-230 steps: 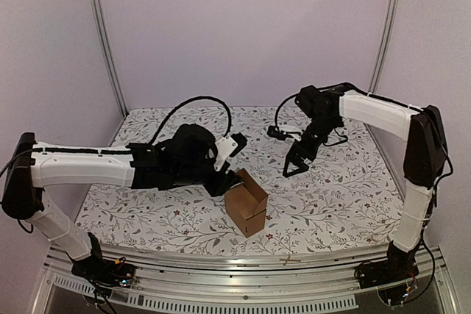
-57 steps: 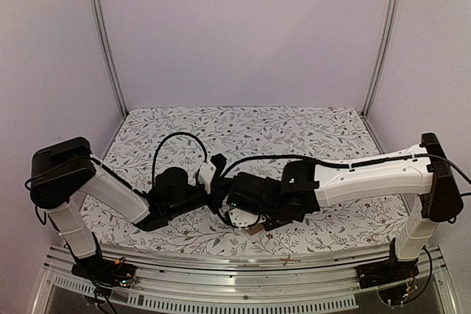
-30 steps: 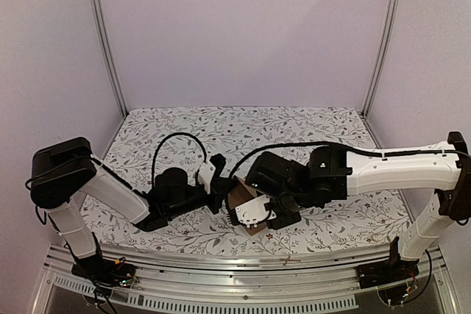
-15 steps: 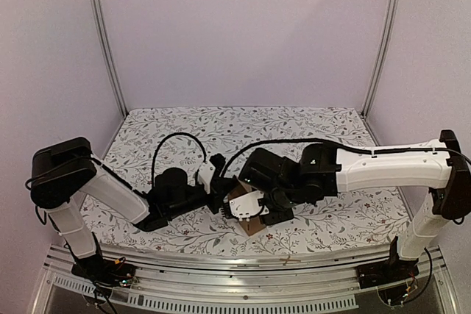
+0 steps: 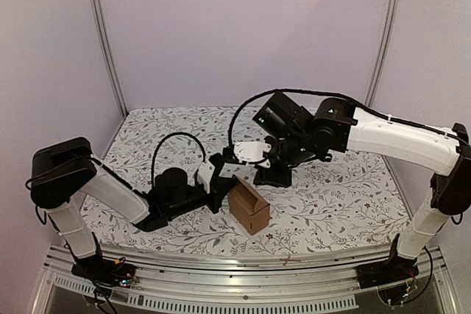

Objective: Fold the paper box

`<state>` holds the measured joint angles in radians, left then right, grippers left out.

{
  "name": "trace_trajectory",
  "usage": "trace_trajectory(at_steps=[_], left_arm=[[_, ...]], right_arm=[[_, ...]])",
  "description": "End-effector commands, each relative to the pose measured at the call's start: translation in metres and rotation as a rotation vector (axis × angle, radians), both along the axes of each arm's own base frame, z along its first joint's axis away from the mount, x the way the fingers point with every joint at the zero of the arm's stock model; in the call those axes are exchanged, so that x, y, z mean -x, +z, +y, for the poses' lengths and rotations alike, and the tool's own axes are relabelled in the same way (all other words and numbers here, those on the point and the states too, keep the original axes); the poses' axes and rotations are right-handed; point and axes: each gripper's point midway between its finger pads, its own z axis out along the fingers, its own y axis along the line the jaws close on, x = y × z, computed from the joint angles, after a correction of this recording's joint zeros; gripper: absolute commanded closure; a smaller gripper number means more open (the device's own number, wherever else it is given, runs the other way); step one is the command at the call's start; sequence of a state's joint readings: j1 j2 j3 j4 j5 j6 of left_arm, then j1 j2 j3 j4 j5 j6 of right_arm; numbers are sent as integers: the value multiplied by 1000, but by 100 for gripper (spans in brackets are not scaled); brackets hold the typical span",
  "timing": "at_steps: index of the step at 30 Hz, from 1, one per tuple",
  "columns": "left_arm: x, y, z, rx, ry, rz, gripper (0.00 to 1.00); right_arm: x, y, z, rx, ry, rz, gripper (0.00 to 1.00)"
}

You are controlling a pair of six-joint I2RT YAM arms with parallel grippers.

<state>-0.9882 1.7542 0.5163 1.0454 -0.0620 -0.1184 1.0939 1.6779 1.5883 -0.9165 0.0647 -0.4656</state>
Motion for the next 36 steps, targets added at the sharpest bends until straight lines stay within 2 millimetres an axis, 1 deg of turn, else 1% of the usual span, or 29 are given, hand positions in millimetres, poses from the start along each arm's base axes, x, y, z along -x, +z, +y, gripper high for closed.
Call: trace_trajectory(at_steps=[1,4,9,16,24,29,32,36], left_arm=[[15,-71,23,-221,10,146,100],[15,-69,24,-220,13,144,100],[17,-66,23,-217,9,135,100],[17,-64,20,-214,4,130,100],[17,-60,18,-210,3,124,100],[18,-56,17,-208,0,118,100],[20,-54,16,-206,-8,114,97],[23,-46,18,-204,-10,97,90]], right_arm=[[5,-22,11,14,-68,120,63],[10,-27,16,12,-61,160,66],[12,-34,17,25,-57,181,73],[15,-43,16,48,-50,199,91],[18,-53,15,70,-46,221,94],[24,-65,15,101,-38,236,95],[24,-69,15,110,-37,241,95],[26,-72,14,118,-35,248,95]])
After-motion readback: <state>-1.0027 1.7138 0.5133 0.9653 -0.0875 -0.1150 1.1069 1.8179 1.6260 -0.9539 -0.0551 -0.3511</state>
